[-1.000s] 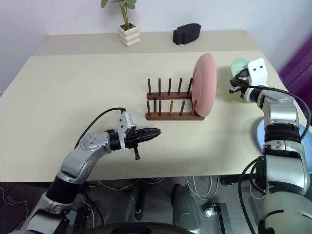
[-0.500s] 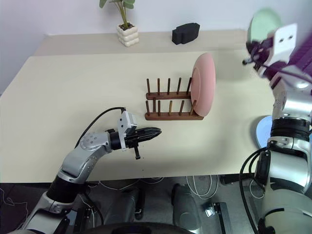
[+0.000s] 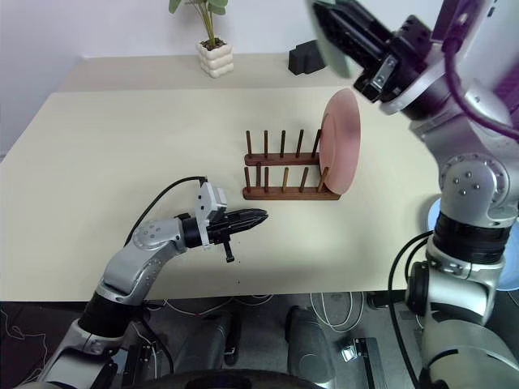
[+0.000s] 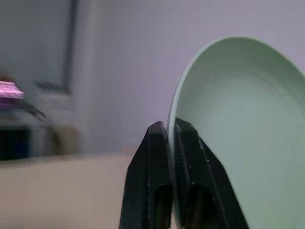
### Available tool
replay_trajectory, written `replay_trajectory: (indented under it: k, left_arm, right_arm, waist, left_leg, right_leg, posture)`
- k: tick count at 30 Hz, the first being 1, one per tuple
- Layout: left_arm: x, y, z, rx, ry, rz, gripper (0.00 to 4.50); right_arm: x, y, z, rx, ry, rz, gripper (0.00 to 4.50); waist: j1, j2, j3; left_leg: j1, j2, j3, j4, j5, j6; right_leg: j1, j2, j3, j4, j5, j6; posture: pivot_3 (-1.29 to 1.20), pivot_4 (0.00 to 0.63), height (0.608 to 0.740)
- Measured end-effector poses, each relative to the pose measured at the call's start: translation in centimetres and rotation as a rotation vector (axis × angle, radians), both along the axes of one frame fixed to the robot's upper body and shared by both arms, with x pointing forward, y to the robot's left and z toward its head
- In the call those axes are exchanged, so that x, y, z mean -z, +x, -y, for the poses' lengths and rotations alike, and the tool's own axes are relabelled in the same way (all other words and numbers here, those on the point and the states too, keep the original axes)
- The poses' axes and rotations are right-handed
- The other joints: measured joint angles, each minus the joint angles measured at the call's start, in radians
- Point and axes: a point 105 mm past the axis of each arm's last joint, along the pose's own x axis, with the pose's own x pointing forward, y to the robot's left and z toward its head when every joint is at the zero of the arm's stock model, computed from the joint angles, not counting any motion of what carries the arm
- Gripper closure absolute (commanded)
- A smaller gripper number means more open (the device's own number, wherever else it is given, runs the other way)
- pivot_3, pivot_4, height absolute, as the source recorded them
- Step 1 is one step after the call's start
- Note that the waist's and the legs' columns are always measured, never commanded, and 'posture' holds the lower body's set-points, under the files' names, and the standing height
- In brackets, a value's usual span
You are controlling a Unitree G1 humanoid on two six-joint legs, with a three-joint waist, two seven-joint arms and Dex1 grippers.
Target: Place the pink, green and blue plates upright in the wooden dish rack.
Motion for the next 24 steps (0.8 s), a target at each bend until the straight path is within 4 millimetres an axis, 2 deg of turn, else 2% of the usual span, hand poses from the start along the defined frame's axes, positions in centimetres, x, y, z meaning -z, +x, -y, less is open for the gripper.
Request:
replay_trajectory:
  k: [3, 6, 14, 24]
  left_arm:
    - [-0.2, 0.4, -0.8, -0.034, 0.004, 0.011, 4.30]
    - [-0.5, 0.8, -1.8, -0.069, 0.002, 0.020, 4.30]
    - [-1.2, 1.1, -3.1, -0.105, -0.010, 0.031, 4.30]
    - [-1.1, 0.7, -3.3, -0.104, -0.006, 0.027, 4.30]
  right_arm:
    - [0.2, -1.2, -1.0, -0.118, 0.098, -0.101, 4.44]
    - [1.3, -0.9, -1.4, -0.155, 0.204, -0.238, 4.44]
    - [3.5, 0.9, -0.7, -0.102, 0.397, -0.463, 4.44]
    - [7.7, 2.3, 0.2, -0.008, 0.467, -0.644, 4.44]
  waist:
    - [0.002, -0.001, 0.000]
    - [0.000, 0.000, 0.000]
    - [-0.001, -0.001, 0.000]
    - [-0.001, 0.000, 0.000]
  left_leg:
    - [0.000, 0.000, 0.000, 0.000, 0.000, 0.000]
    - [0.000, 0.000, 0.000, 0.000, 0.000, 0.000]
    - [0.000, 0.000, 0.001, 0.000, 0.000, 0.000]
    - [-0.001, 0.000, 0.001, 0.000, 0.000, 0.000]
  right_leg:
    - [0.000, 0.000, 0.000, 0.000, 0.000, 0.000]
    - [0.000, 0.000, 0.000, 0.000, 0.000, 0.000]
    - [0.000, 0.000, 0.000, 0.000, 0.000, 0.000]
    - [-0.001, 0.000, 0.000, 0.000, 0.000, 0.000]
  posture:
    - [0.00, 0.150, 0.738]
    - [0.00, 0.150, 0.738]
    - [0.00, 0.150, 0.738]
    - [0.00, 0.150, 0.738]
